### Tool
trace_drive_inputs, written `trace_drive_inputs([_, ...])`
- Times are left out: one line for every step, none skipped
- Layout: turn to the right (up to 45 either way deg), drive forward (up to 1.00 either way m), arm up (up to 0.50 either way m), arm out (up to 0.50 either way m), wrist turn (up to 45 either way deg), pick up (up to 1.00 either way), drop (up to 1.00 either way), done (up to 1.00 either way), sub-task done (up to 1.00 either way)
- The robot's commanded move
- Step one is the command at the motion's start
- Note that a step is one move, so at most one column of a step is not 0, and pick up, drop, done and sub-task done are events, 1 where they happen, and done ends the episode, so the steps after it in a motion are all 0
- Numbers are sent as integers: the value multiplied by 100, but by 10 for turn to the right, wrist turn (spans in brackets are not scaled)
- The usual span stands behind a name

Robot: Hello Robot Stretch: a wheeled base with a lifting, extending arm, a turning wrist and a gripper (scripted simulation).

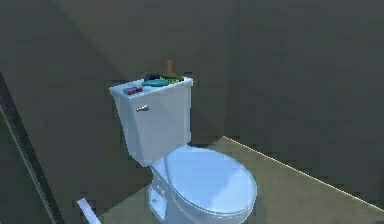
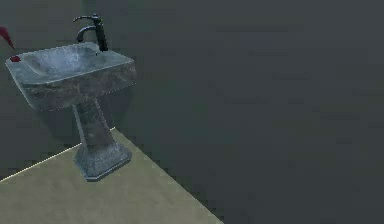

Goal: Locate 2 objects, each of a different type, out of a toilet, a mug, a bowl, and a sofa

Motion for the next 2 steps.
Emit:
trace_drive_inputs([0, 0, 0, 0, 0, 0, 0, 0, 100])
trace_drive_inputs([-450, 0, 0, 0, 0, 0, 0, 0, 0])
